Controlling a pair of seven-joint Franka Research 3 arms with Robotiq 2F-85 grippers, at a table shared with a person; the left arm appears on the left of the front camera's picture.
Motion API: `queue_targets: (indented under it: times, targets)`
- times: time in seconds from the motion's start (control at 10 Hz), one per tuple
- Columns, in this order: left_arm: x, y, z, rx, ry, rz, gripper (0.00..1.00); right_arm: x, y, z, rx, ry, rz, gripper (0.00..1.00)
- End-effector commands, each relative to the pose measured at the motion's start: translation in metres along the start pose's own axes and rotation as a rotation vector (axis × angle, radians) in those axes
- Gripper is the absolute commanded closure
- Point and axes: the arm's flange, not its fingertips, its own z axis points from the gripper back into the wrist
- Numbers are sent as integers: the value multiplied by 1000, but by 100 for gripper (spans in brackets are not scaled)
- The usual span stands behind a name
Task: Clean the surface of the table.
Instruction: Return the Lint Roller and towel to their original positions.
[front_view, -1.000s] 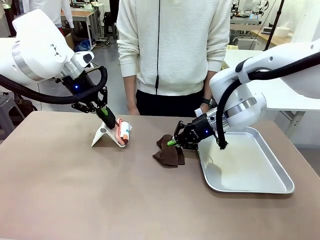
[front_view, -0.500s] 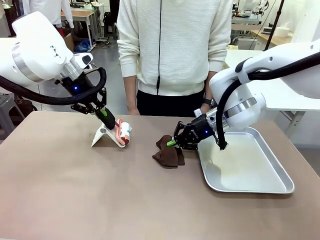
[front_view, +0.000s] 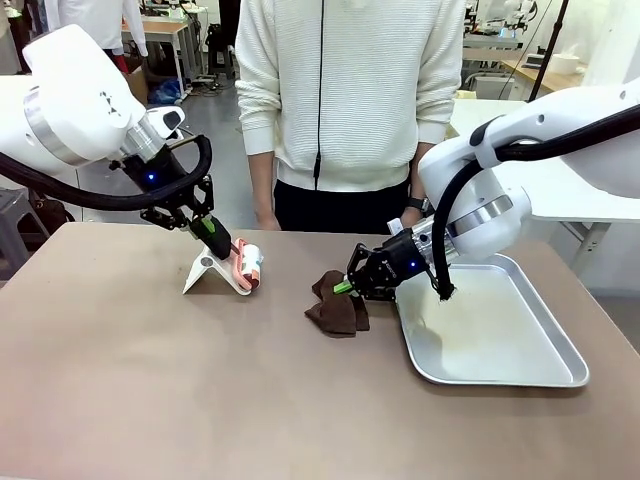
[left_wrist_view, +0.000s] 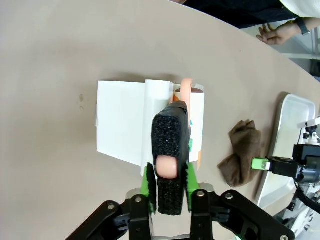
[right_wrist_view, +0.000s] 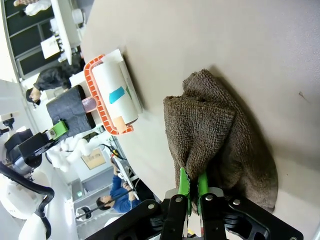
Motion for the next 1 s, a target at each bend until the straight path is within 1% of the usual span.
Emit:
queue_targets:
  times: [0.0,0.1,0.2,0.3,0.4,0.5,0.9]
  targets:
    - [3,6,0,0,-18,21,0,6,3,2,-7,25,-8,37]
    - [2,5,2,-1,-26,22,0,7,2,2,-9,26,-16,0]
    - [1,6,4,-2,-31,26,0,8,1,2,-5,28,-20,0]
    - [1,6,4,-8,-34,30,0,8,1,2,-4,32,-22,22]
    - [1,6,5,-12,-34,34,0,9,1,2,-7,35,-24,13]
    - [-1,6,6,-13,-33,34,0,9,1,2,-13,35,-26,0]
    - [-15,10,18,-54,-28,9,0,9,1,3,-17,30,-26,0]
